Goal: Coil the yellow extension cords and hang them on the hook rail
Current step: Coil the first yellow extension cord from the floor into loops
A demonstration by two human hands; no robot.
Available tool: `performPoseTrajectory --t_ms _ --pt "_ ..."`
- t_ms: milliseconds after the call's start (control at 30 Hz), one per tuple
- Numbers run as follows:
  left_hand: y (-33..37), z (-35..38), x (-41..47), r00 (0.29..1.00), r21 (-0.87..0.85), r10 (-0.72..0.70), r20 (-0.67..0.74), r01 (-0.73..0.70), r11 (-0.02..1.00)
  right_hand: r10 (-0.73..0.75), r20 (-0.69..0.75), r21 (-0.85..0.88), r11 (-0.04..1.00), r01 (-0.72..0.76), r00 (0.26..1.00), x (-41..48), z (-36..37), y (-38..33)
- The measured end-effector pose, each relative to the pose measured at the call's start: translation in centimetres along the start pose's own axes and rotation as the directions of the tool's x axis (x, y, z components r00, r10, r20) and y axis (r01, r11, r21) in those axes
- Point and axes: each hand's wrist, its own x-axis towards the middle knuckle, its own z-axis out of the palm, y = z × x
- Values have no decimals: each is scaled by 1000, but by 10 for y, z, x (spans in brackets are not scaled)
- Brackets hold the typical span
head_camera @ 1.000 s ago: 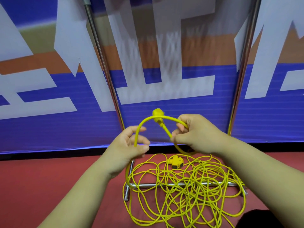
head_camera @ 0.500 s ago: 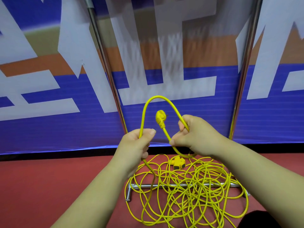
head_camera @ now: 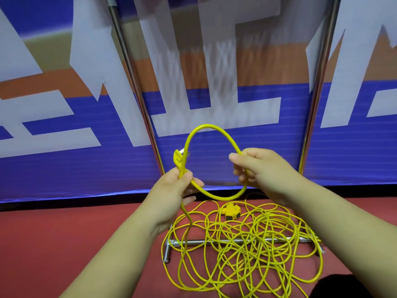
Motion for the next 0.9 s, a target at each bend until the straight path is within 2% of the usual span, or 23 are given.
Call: performPoseTrajectory --t_ms 67,133,300,433,533,600,667,733,833,900 --pt "1 -3 -1 999 -107 -32 31 36 994 38 25 23 999 -39 999 1 -1 4" --pt "4 -4 -2 999 -144 -24 21 27 989 45 44 16 999 -46 998 3 -2 6" --pt "7 -11 0 999 -50 21 -34 -23 998 41 13 22 999 -41 999 7 -9 7" --pt "10 -16 -4 1000 -223 0 22 5 975 126 9 31 992 -126 992 8 -8 12" --pt "13 -19 -5 991 -414 27 131 30 910 168 40 35 985 -169 985 9 -9 15" --pt "13 -23 -4 987 -489 46 155 36 871 166 65 44 985 -169 984 10 -9 16" --pt "10 -24 -2 989 -462 58 140 13 887 135 97 24 990 -138 986 9 -8 17" --pt "7 -22 -1 994 -340 65 93 -30 940 90 142 -25 996 -88 986 8 -5 16" --pt "3 -19 -1 996 -116 78 48 -72 991 35 185 91 994 -53 982 6 -1 10" --pt "2 -18 -2 995 -45 80 60 -78 996 -36 182 70 997 23 983 4 3 6"
